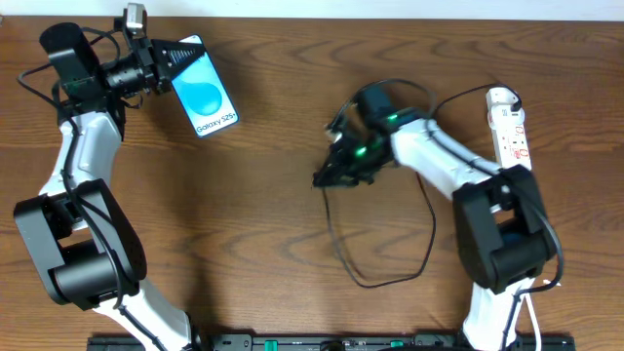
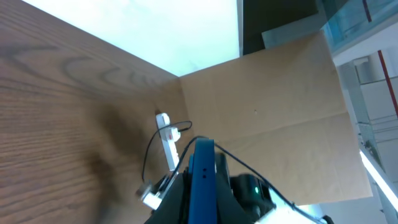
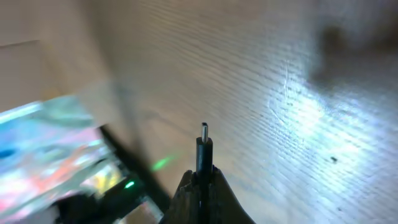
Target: Plug charger to phone and switch on socket
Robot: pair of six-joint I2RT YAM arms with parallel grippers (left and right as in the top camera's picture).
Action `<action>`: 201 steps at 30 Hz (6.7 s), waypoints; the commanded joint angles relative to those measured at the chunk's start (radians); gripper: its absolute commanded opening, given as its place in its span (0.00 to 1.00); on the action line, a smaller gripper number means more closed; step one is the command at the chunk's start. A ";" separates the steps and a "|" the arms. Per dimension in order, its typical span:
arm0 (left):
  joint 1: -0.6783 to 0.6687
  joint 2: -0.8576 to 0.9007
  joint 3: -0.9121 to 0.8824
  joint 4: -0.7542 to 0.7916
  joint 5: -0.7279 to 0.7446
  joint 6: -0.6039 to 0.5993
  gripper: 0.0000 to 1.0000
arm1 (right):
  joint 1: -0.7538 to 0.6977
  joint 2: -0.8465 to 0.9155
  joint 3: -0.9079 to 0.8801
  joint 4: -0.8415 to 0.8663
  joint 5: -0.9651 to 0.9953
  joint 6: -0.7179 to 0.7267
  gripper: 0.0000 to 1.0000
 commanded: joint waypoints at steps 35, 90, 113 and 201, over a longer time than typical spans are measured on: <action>-0.106 -0.029 -0.005 0.574 -0.110 -0.449 0.08 | -0.114 -0.035 0.013 0.316 -0.692 -0.430 0.01; -0.241 -0.029 -0.006 0.624 -0.410 -0.389 0.07 | -0.068 -0.035 0.013 1.246 -0.626 0.370 0.01; -0.270 -0.029 -0.006 0.615 -0.372 -0.387 0.07 | -0.054 -0.035 0.013 1.307 -0.587 0.380 0.01; -0.300 -0.029 -0.006 0.605 -0.358 -0.421 0.07 | -0.069 -0.035 0.013 1.403 -0.524 0.473 0.01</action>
